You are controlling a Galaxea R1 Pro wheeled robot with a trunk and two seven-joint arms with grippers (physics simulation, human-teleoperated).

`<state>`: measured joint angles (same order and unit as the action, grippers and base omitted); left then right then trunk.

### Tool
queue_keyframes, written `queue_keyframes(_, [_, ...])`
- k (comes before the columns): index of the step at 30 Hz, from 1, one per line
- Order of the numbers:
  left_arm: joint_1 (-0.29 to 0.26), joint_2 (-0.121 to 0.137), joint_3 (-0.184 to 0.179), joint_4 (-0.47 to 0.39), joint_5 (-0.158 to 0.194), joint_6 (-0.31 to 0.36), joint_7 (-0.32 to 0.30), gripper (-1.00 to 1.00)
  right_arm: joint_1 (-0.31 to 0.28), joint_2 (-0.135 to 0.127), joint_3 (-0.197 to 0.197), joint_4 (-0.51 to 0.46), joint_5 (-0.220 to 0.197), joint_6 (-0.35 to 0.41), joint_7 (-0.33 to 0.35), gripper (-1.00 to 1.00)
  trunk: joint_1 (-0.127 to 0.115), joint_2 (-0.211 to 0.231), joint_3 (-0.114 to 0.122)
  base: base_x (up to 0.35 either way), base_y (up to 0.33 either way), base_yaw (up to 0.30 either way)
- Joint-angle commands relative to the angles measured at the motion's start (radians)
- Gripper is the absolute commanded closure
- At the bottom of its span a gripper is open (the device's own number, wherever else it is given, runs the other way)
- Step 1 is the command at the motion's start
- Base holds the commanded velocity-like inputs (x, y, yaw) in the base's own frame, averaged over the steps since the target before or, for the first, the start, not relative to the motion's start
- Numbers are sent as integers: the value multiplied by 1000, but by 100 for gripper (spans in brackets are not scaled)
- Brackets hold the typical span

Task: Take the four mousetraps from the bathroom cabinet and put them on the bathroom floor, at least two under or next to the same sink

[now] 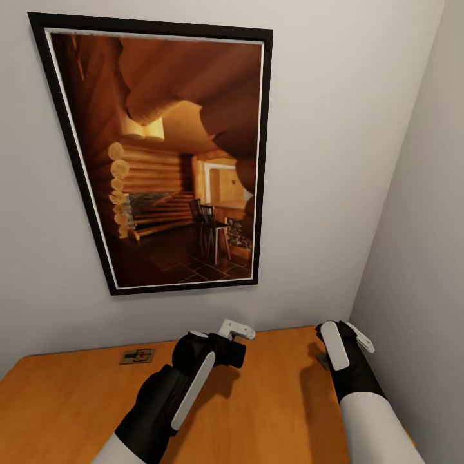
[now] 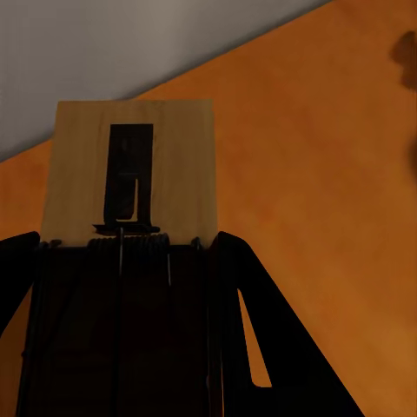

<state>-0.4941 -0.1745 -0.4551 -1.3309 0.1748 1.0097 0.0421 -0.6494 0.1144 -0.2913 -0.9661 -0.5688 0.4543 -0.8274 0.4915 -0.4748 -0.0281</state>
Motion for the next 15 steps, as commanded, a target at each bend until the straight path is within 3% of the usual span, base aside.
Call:
queue_keyframes(1, [-1,0,0,-1,3,4,4,100,-1,1,-2,-2,-3,6,-4,-100,1,-2,-2,0,0,0])
queue_keyframes(15, [-1,0,-1,-1,4,4,4,100,-1,1,-3,-1,-3,3,-19,-100,1,-2,-2,0,0,0])
